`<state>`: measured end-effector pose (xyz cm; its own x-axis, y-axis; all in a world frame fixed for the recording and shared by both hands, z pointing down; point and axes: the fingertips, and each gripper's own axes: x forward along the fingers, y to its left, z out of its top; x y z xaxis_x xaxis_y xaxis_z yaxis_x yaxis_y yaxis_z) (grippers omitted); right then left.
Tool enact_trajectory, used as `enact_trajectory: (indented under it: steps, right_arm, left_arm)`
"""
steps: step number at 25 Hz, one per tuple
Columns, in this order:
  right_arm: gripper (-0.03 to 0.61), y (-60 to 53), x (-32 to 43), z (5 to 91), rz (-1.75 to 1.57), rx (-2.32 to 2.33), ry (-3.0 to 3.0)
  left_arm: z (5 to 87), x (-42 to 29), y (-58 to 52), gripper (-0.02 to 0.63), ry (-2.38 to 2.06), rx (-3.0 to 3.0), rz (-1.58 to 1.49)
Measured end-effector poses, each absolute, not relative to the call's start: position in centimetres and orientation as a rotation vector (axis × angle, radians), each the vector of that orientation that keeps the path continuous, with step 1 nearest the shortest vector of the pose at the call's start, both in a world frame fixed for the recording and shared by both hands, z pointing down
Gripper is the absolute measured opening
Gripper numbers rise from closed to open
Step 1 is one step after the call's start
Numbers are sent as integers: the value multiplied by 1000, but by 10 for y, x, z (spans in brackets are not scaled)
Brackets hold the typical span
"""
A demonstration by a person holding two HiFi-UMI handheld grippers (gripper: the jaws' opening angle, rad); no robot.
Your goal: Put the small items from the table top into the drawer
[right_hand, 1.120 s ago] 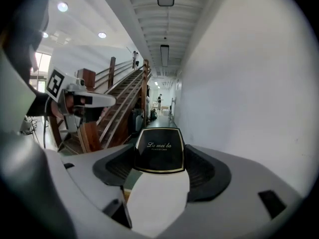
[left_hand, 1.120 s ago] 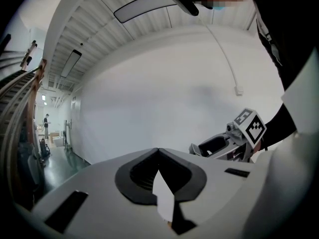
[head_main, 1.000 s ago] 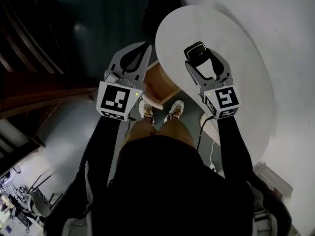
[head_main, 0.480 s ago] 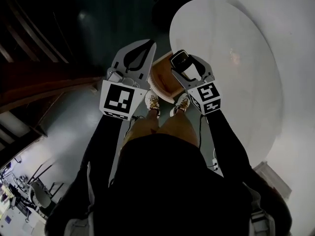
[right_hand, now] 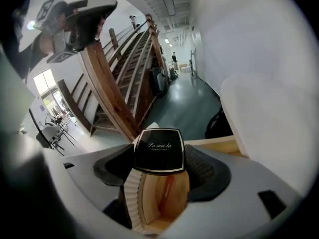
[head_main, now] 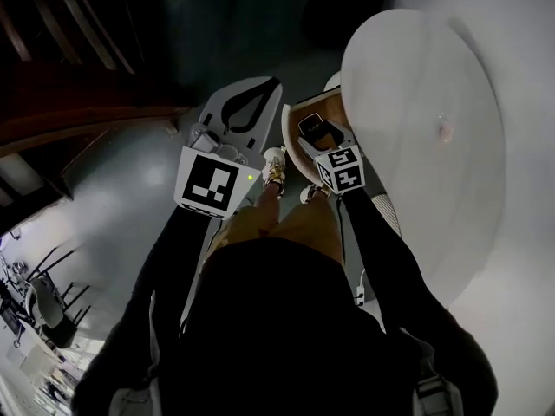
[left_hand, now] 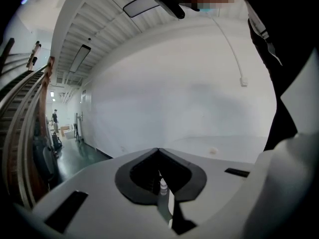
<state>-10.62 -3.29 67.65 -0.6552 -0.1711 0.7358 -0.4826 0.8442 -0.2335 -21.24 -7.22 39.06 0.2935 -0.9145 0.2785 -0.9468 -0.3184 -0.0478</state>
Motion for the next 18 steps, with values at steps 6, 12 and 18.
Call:
enact_trajectory:
  steps: [6,12,18]
  right_arm:
    - [336,-43,-96,729,588,601,-2132]
    - [336,-66,-87,773,648,739,-2015]
    - [336,-79,-83,797,655,762,-1953]
  left_arm:
    - [400,-229,-62,14,-1764,2367,388]
    - [416,-230,-60,14,-1736,2368,428]
    - [420,-224,-57,14,-1711,2358,456]
